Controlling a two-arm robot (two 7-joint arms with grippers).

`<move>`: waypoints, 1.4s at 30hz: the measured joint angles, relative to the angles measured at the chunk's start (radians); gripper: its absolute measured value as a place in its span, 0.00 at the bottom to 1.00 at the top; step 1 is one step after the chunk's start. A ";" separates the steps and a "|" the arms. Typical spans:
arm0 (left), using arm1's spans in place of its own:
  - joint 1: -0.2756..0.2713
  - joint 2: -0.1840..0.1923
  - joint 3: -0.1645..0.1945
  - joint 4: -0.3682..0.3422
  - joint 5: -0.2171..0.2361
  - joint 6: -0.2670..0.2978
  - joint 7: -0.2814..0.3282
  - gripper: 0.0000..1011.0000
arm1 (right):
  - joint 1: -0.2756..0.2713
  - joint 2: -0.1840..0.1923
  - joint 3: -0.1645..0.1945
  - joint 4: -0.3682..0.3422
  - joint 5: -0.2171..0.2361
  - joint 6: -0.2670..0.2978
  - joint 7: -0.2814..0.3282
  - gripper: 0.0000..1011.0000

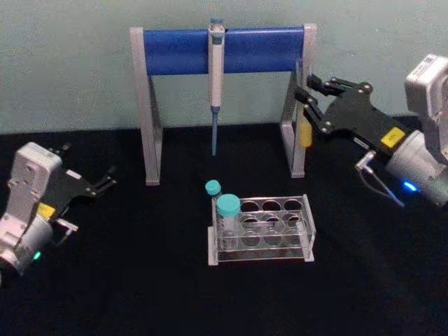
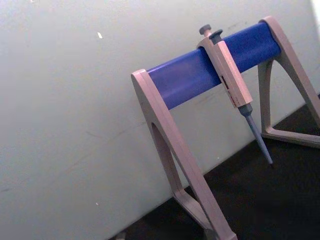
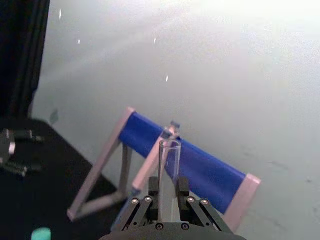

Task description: Pick up the test tube from the test tube rack, shake it, then place it back into the test tube rack.

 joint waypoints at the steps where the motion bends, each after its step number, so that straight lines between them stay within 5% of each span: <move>1: 0.000 0.000 0.000 0.000 0.000 0.000 0.000 0.99 | 0.004 -0.018 0.003 0.011 0.015 -0.006 0.004 0.22; 6: 0.000 0.000 0.000 0.000 0.000 0.000 0.000 0.99 | 0.015 -0.059 0.013 0.037 0.093 0.000 0.063 0.22; 11: 0.000 0.000 0.000 0.000 0.000 0.000 0.000 0.99 | 0.020 -0.072 0.025 0.054 0.226 0.054 0.180 0.22; 14: 0.000 0.000 0.000 0.000 0.000 0.000 0.000 0.99 | 0.020 -0.067 0.027 0.057 0.283 0.083 0.225 0.22; 15: 0.000 0.000 0.000 0.000 0.000 0.000 0.000 0.99 | 0.020 -0.052 0.029 0.058 0.334 0.111 0.264 0.22; 20: 0.000 0.000 0.000 0.000 0.000 0.000 0.000 0.99 | 0.013 0.000 0.024 0.049 0.377 0.152 0.318 0.22; 26: 0.000 0.000 0.000 0.000 0.000 0.000 0.000 0.99 | 0.006 0.070 0.014 0.028 0.350 0.154 0.331 0.22; 31: 0.000 0.000 0.000 0.000 0.000 0.000 0.000 0.99 | -0.006 0.105 0.018 0.011 0.289 0.113 0.268 0.22; 35: 0.000 0.000 0.000 0.000 0.000 0.000 0.000 0.99 | -0.015 0.084 0.033 0.011 0.241 0.068 0.194 0.22; 42: 0.000 0.000 0.000 0.000 0.000 0.000 0.000 0.99 | -0.014 -0.004 0.054 0.032 0.179 0.016 0.077 0.22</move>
